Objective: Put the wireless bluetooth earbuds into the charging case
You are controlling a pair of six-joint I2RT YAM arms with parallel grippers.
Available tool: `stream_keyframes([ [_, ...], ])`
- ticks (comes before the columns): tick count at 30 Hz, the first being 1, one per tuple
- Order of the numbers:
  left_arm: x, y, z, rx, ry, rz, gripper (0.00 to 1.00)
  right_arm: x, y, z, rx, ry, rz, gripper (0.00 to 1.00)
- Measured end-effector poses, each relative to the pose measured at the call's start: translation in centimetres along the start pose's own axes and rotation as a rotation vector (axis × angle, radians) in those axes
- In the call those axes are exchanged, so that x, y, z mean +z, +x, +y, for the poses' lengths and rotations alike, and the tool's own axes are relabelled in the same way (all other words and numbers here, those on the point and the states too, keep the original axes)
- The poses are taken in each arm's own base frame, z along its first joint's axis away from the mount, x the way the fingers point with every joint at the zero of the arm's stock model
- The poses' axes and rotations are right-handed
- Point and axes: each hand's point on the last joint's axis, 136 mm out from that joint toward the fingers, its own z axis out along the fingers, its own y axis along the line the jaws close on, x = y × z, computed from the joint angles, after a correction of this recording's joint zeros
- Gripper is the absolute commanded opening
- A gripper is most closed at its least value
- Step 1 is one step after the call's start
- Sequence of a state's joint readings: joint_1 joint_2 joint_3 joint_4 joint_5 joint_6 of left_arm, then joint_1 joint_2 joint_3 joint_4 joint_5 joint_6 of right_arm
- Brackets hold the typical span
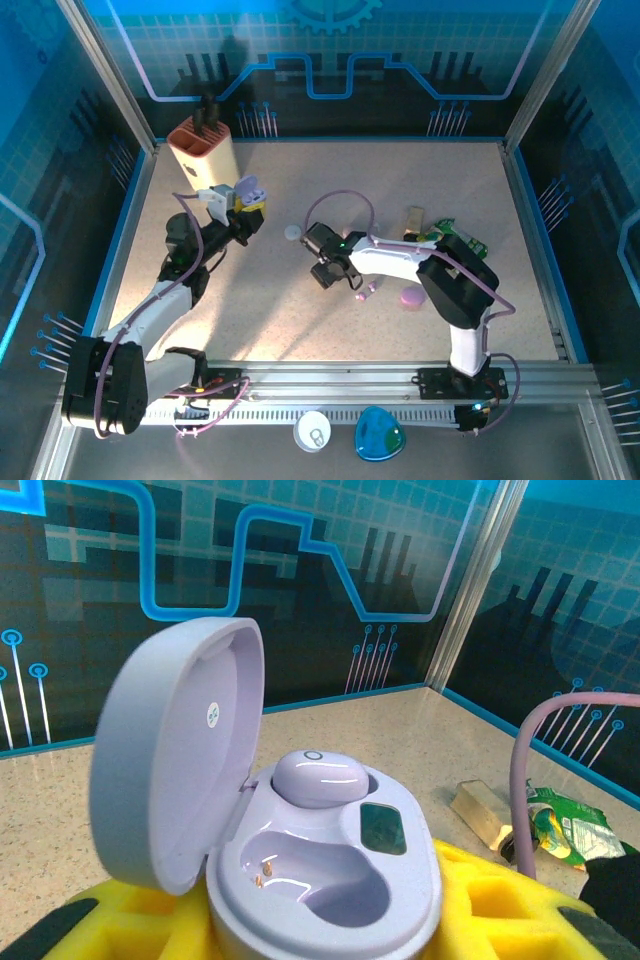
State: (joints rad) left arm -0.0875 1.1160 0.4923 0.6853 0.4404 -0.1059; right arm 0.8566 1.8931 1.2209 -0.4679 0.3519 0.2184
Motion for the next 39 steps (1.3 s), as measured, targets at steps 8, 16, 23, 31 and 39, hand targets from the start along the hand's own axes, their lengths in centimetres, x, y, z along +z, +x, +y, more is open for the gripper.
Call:
stream_keyframes([
  [8, -0.3, -0.3, 0.5, 0.001, -0.024, -0.009, 0.35, -3.4, -1.5, -0.2, 0.022, -0.04, -0.094, 0.66],
  [16, -0.4, 0.1, 2.3, -0.016, -0.083, 0.004, 0.35, -4.1, -2.2, -0.3, 0.082, -0.039, -0.099, 0.63],
  [23, -0.1, 0.1, 2.4, -0.04, -0.074, 0.004, 0.35, -1.5, -1.7, -0.6, 0.24, -0.228, -0.024, 0.56],
  [31, -0.1, 0.0, 1.7, -0.055, -0.033, 0.004, 0.35, 0.0, -1.9, -0.5, 0.357, -0.427, -0.007, 0.49],
  [39, -0.1, 0.1, 1.1, -0.063, 0.002, 0.012, 0.35, 1.4, -1.8, 0.4, 0.385, -0.516, 0.004, 0.47],
])
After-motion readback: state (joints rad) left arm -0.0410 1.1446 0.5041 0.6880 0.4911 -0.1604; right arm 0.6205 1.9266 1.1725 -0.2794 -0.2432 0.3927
